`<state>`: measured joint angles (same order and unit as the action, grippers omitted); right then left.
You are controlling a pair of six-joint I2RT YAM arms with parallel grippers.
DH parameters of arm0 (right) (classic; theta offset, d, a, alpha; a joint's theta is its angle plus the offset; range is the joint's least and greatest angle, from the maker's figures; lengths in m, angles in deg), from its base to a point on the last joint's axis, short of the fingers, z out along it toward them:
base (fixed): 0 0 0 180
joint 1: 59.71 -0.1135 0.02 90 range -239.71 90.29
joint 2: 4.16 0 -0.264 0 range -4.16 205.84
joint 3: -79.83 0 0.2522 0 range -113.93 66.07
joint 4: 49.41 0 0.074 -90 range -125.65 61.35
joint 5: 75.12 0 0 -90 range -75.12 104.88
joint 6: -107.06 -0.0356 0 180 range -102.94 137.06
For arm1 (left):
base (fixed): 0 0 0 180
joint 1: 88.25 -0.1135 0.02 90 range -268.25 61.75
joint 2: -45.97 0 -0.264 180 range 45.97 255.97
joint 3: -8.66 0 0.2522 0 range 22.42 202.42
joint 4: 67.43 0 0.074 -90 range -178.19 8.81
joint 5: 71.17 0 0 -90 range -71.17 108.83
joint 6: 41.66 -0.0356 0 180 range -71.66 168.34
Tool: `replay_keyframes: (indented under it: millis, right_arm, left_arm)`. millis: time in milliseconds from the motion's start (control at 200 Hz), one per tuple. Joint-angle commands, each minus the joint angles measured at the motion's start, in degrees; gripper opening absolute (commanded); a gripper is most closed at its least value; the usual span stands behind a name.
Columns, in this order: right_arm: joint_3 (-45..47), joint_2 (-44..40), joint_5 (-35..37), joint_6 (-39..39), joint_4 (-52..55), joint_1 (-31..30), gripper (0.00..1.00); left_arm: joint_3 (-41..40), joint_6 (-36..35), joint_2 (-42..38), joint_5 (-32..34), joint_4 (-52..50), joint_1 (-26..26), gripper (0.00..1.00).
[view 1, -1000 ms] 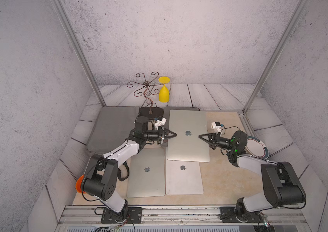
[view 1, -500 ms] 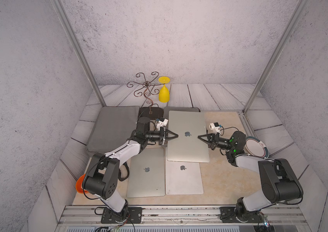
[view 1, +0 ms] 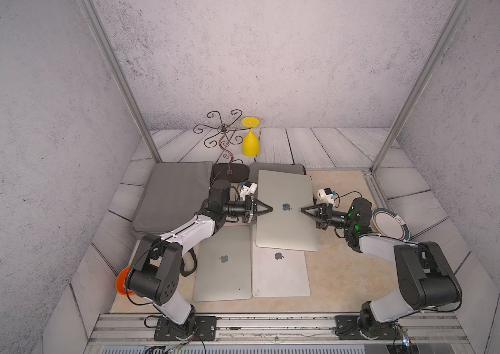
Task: Open the zippered laptop bag and take out the laptop
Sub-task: Place the laptop at the center of the board.
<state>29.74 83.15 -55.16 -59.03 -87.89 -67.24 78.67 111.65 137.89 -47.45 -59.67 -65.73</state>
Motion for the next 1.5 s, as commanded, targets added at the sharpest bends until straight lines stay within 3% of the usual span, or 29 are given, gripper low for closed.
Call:
replay_keyframes:
  millis: [0, 70, 165, 235, 495, 751, 1026, 1191, 1366, 1491]
  right_arm:
    - [-1.9, -5.4, -0.7, 10.0, 8.7, 2.8, 0.52]
    - [-3.4, -9.7, 2.1, 22.9, 25.2, 5.0, 0.59]
    - [-10.8, -16.6, 14.0, 49.0, 61.1, 5.6, 0.69]
    - [-14.7, -18.2, 18.4, 55.7, 71.3, 6.4, 0.72]
    - [-17.7, -20.7, 20.7, 57.9, 77.2, 7.8, 0.75]
    - [-17.7, -23.6, 25.7, 60.3, 81.2, 7.8, 0.85]
    - [-19.2, -24.3, 30.9, 60.9, 85.1, 7.8, 0.88]
    - [-19.6, -22.9, 31.9, 61.8, 86.0, 7.8, 0.88]
    - [-19.4, -22.0, 31.5, 60.4, 84.5, 7.8, 0.88]
    - [-19.3, -22.0, 31.7, 59.3, 84.0, 7.8, 0.88]
  left_arm:
    - [-0.6, -1.8, -3.8, -0.3, 3.6, -0.2, 0.0]
    - [-1.9, -2.1, -4.3, 0.5, 3.7, -0.2, 0.0]
    - [-4.8, -1.6, -5.5, 1.9, 6.3, -0.1, 0.0]
    - [-6.9, -0.2, -6.1, 3.2, 9.3, 0.3, 0.0]
    - [-11.6, -0.2, -6.4, 6.5, 13.0, 4.4, 0.0]
    - [-13.6, 1.8, -3.7, 11.3, 18.1, 12.0, 0.0]
    - [-13.3, 4.3, 1.3, 16.2, 25.1, 19.7, 0.0]
    - [-14.0, 6.8, 4.7, 21.1, 30.2, 25.0, 0.0]
    - [-14.3, 5.8, 5.0, 27.5, 27.9, 29.7, 0.0]
    - [-14.4, 8.8, 7.2, 32.4, 29.7, 31.7, 0.0]
